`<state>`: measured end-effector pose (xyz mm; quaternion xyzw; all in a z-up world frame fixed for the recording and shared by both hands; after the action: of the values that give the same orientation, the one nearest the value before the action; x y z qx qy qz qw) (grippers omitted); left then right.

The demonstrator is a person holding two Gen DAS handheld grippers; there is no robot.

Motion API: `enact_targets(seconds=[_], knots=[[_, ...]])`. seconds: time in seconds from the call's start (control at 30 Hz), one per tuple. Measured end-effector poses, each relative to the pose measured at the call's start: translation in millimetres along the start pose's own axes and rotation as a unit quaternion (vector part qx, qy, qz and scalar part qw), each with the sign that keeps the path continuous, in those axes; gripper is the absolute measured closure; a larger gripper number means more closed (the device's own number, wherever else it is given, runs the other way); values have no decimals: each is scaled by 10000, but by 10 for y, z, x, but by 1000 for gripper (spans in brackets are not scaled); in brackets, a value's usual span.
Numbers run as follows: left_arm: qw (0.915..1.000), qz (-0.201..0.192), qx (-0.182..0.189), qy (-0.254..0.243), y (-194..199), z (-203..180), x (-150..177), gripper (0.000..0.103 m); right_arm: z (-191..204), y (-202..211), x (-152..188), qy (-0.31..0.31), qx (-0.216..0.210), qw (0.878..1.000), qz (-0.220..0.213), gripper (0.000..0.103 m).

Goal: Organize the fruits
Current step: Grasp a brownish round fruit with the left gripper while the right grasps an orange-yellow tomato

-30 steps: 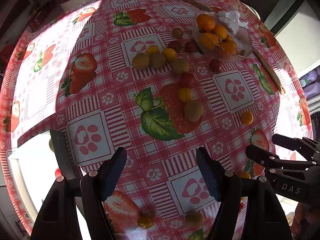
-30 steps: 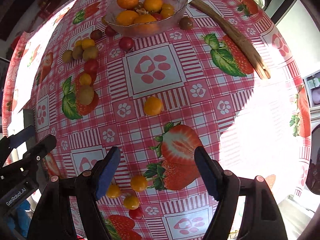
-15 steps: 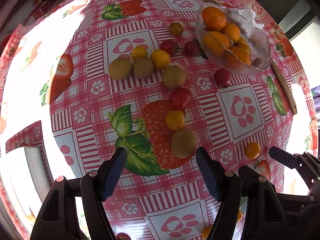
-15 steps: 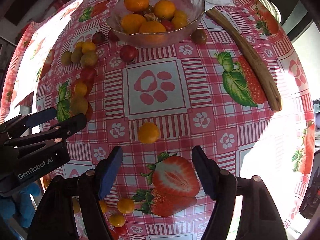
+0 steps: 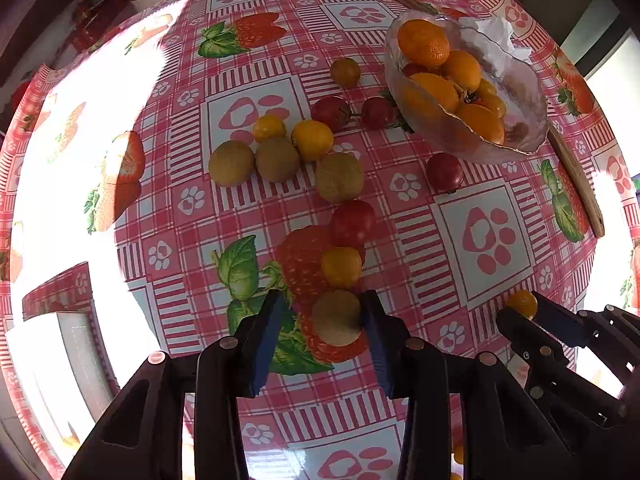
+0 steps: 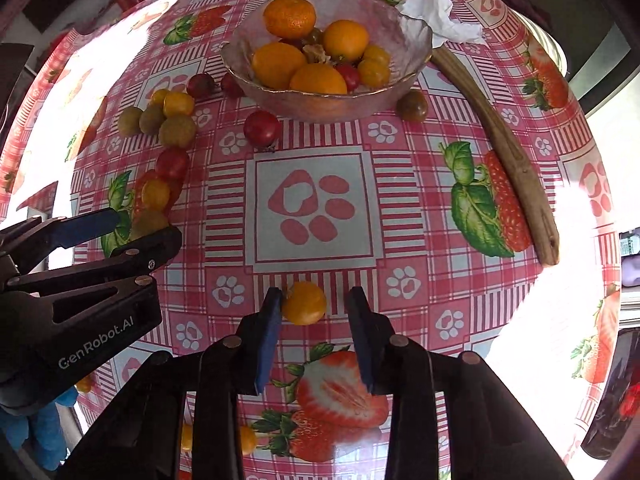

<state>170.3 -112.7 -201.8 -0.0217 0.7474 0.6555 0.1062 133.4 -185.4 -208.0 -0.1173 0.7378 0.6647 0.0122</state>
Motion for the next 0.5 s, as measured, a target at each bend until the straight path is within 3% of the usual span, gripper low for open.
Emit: enact_targets(seconds=[0.03, 0.2, 0.5], knots=[[10000, 3, 26, 0, 6, -8, -15, 75, -7, -4, -11, -15, -19, 10000, -1, 81], [9996, -67, 273, 75, 52, -4, -43, 75, -78, 48, -8, -75, -103, 9999, -15, 81], [9992, -207, 339, 32, 315, 23, 42, 75, -49, 238, 89, -165, -247, 9995, -41, 81]])
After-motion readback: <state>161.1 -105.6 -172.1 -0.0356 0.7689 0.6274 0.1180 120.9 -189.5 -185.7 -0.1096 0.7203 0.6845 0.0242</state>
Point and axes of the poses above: each gripper's, at about its wrist camera, not at the fingertips, and y roughly against the way its jaws point, z to its left, x to its underside, the point moved 9 cm from there along -y, roughly the way its jaws point, and after that the axes turned 6 degrees about x, right-handed, at the moved point
